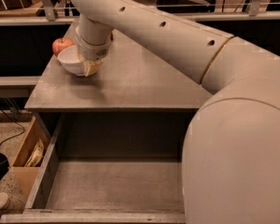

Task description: Move white bowl near apple

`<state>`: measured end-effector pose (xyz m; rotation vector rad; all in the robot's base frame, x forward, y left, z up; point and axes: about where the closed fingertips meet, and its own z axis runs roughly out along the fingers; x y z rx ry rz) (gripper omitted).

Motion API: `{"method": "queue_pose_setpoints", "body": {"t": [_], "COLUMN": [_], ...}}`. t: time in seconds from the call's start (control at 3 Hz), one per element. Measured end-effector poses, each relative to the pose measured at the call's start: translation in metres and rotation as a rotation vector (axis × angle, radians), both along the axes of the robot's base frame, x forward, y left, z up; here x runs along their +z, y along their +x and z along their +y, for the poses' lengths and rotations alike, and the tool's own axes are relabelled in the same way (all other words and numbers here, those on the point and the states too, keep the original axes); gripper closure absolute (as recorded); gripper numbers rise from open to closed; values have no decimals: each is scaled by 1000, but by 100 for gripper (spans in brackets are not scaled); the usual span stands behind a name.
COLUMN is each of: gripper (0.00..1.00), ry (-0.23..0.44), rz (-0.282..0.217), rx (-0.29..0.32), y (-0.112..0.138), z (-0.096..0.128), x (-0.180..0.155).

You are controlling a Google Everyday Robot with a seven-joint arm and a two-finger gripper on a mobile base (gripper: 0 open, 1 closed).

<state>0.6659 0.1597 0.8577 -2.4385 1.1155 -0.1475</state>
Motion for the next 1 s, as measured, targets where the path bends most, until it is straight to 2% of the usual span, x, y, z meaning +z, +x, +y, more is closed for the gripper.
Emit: {"method": "queue_pose_setpoints", "body": {"t": [1.0], "gripper": [12], "ry": [-5], "rz": [8], "rx": [5], "y": [-1], "z": [2], "x": [-6]}}
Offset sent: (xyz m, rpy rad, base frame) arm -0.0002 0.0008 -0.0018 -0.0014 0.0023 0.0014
